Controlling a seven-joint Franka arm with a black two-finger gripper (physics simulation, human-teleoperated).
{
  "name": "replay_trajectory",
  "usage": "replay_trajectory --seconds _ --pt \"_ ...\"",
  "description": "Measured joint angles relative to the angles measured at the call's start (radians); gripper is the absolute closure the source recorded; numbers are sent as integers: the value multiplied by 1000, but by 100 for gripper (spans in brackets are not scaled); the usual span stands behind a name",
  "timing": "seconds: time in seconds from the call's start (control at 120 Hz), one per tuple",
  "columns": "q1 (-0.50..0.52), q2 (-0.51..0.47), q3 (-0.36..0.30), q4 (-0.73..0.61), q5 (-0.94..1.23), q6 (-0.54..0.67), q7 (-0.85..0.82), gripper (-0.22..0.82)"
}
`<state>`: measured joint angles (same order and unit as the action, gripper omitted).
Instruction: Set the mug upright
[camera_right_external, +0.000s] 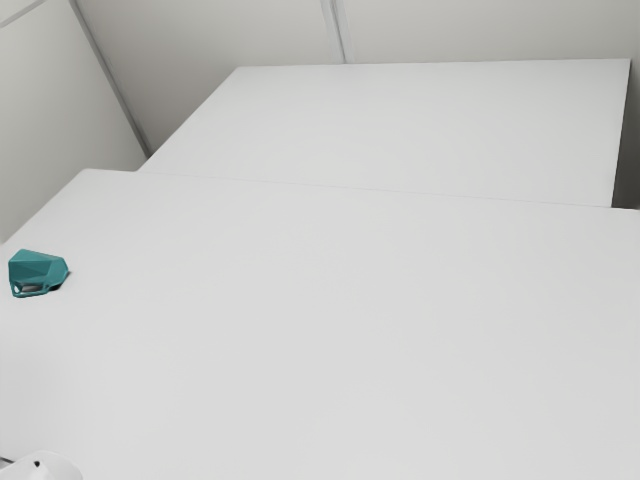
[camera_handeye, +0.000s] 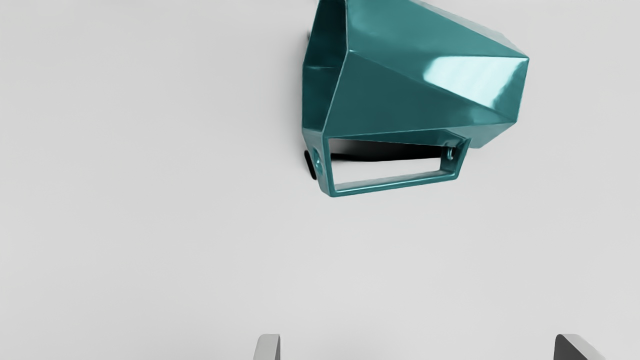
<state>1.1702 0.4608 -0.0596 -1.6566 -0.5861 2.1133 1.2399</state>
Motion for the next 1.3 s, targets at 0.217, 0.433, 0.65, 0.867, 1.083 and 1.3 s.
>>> replay_trajectory --seconds 0.217,0.433,0.65,0.867,1.083,1.3 --pt "45 160 -91 159 -21 42 124 1" --pt "49 217 -159 209 -64 73 210 2" --pt "47 175 -176 101 -84 89 270 4" --pt "57 150 -175 62 -92 106 312 6" --pt "59 169 -175 97 -95 112 342 6" --pt "58 236 -175 167 -108 114 363 7"
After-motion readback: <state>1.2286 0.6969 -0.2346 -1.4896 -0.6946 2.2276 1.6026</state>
